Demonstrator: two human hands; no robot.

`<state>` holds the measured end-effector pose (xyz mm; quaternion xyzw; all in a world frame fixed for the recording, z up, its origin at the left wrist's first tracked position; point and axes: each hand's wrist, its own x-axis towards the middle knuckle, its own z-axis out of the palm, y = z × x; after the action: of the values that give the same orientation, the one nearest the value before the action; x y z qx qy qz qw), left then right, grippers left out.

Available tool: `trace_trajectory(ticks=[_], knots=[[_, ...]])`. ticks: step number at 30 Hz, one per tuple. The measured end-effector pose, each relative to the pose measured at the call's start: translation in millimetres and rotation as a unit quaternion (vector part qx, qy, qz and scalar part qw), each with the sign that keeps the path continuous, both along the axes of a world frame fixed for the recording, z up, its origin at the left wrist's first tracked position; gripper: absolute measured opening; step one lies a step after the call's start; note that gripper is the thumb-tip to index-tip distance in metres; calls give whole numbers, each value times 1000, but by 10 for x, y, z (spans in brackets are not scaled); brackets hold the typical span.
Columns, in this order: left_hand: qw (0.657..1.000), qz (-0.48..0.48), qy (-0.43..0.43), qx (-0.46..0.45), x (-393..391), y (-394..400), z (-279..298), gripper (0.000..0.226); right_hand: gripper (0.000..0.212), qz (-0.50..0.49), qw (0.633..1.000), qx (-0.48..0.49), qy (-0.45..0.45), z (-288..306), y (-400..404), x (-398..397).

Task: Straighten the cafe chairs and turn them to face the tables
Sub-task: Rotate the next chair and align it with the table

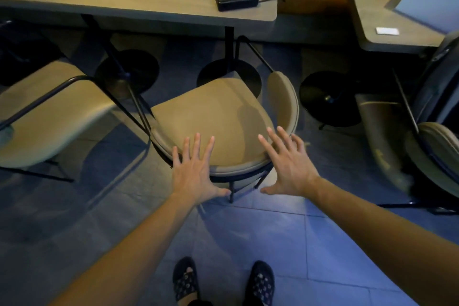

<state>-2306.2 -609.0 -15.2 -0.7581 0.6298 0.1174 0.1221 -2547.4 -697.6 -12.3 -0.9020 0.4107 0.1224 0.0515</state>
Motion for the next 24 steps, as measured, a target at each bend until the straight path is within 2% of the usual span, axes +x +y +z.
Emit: trace_trajectory(ticks=[5, 10, 11, 14, 15, 17, 24], knots=[[999, -12, 5, 35, -47, -149, -96, 150, 141, 40, 998, 9, 37, -119, -409, -45], [997, -33, -2, 72, -1, -240, -215, 145, 128, 117, 987, 10, 110, -284, -679, -28], [995, -46, -13, 82, 2, -276, -230, 134, 119, 129, 986, 16, 107, -298, -740, 3], [989, -102, -52, 92, 1, -385, -256, 67, 62, 182, 977, 3, 110, -314, -903, 84], [988, -108, -58, 96, 1, -415, -253, 52, 50, 189, 975, -7, 116, -307, -930, 98], [986, -111, -62, 108, -6, -428, -227, 41, 42, 192, 974, -8, 119, -283, -914, 105], [980, -137, -68, 130, 126, -305, -158, 30, 39, 148, 982, 5, 114, -193, -603, 161]])
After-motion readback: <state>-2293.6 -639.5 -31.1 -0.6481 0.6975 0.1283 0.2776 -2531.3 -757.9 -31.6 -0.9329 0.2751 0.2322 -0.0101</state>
